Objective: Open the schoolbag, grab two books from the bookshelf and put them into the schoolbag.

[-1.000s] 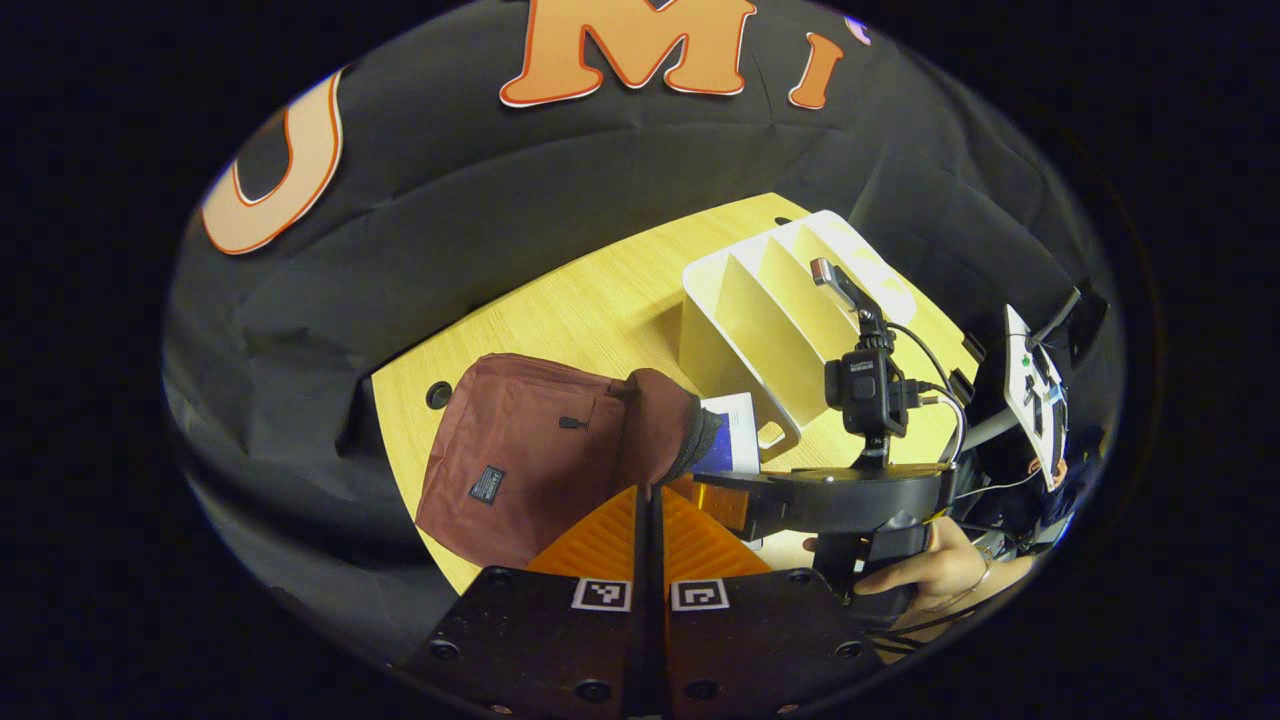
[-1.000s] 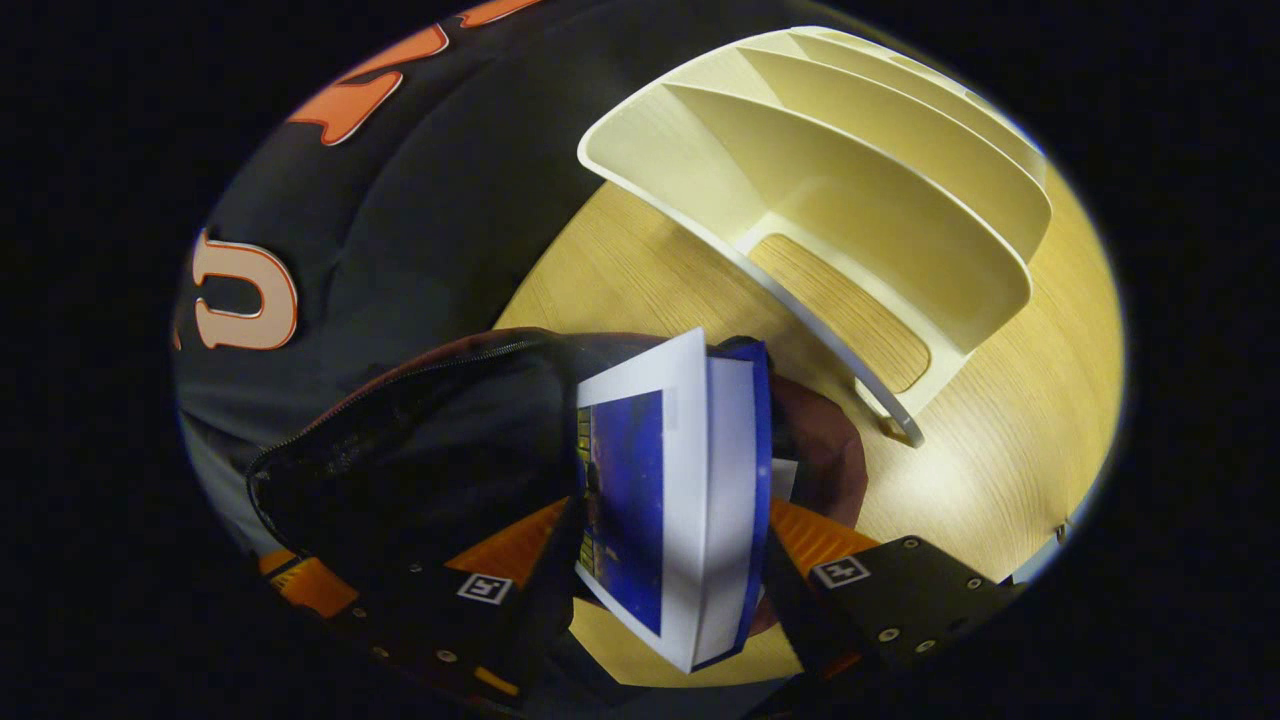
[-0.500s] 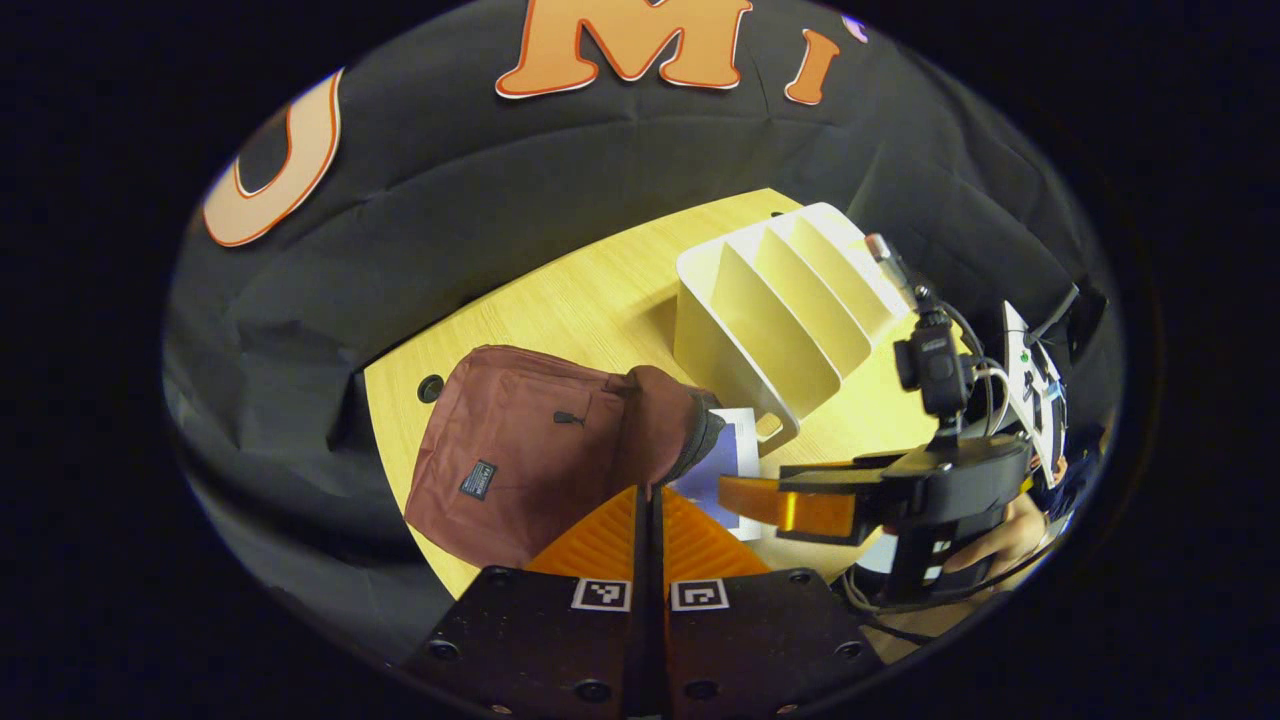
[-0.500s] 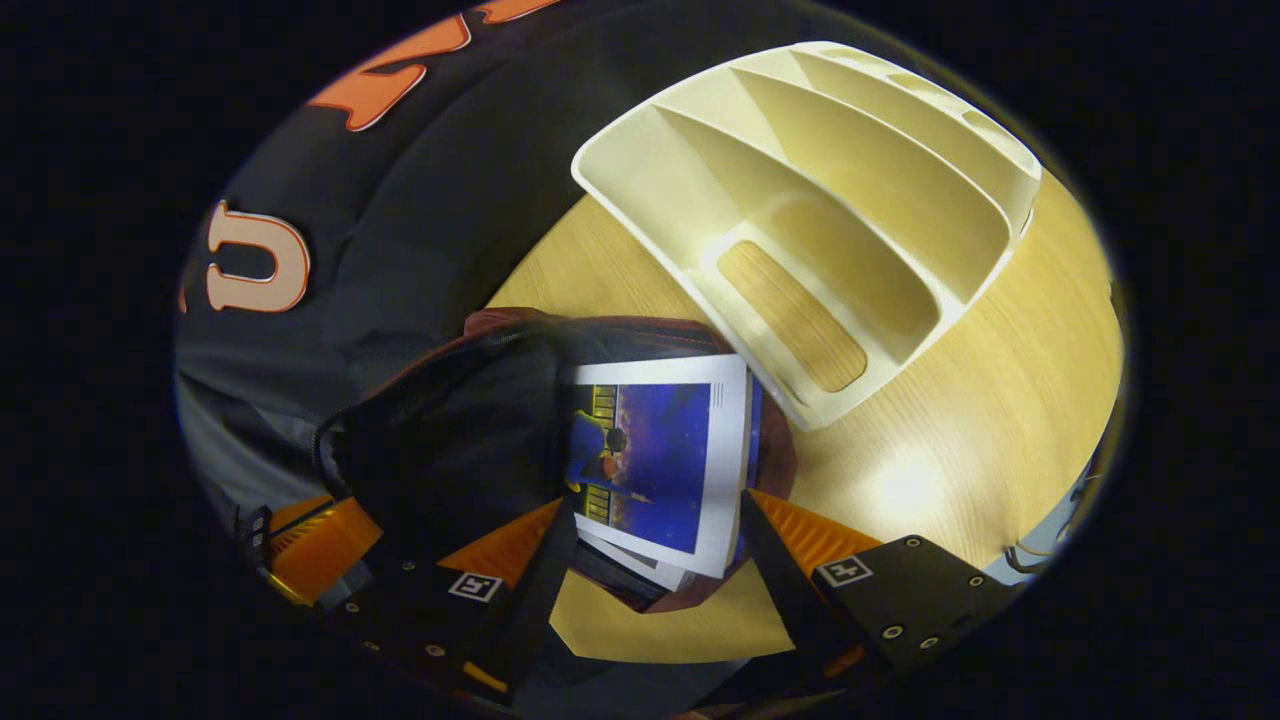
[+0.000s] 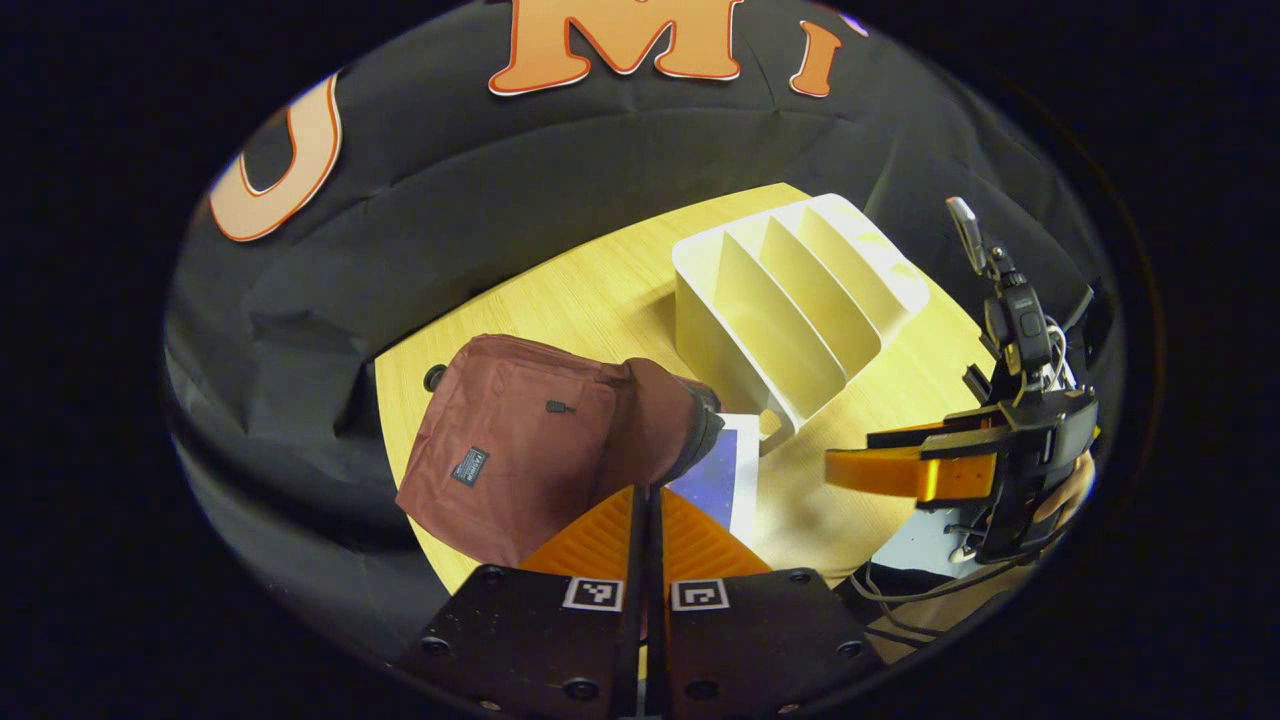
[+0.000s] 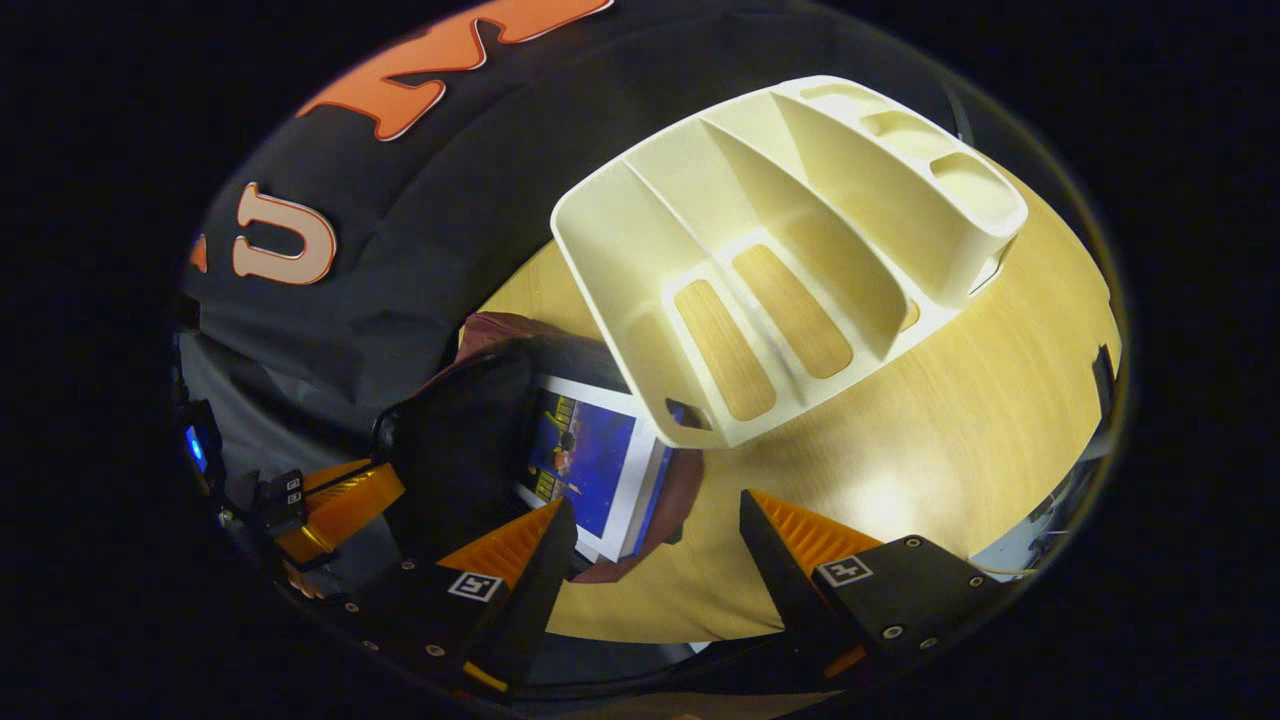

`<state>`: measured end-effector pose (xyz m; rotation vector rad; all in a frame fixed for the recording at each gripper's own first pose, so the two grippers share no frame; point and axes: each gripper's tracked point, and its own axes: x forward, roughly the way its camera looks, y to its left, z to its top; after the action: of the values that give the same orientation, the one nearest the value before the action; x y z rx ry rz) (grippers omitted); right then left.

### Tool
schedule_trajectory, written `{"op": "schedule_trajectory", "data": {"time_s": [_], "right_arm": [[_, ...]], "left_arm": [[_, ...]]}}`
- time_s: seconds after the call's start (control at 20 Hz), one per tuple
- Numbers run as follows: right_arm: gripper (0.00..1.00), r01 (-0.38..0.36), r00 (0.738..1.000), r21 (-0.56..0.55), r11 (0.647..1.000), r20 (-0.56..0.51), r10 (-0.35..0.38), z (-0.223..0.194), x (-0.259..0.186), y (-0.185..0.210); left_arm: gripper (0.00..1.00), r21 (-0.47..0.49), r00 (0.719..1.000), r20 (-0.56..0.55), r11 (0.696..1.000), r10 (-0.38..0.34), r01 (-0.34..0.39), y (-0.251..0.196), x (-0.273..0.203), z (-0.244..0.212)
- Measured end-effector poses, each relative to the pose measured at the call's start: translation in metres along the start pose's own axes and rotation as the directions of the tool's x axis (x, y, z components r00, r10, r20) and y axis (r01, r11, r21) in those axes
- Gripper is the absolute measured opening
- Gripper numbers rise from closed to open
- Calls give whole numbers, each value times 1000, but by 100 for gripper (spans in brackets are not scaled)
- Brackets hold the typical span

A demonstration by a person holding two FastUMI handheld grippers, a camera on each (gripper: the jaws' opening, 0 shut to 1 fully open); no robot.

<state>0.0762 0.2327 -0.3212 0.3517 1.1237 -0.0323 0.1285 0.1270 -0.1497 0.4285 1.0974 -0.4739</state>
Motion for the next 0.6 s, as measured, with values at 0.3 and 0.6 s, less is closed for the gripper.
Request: {"op": "schedule_trajectory", "data": {"time_s": [0.3, 0.6], "right_arm": [[98, 41, 999, -75, 996, -23, -43, 15, -31, -70], [98, 46, 999, -170, 984, -15, -49, 42, -62, -119]], "left_arm": [[98, -55, 999, 17, 998, 41, -40, -27, -4, -14], [96, -226, 996, 77, 974, 51, -32, -80, 4, -15]]}}
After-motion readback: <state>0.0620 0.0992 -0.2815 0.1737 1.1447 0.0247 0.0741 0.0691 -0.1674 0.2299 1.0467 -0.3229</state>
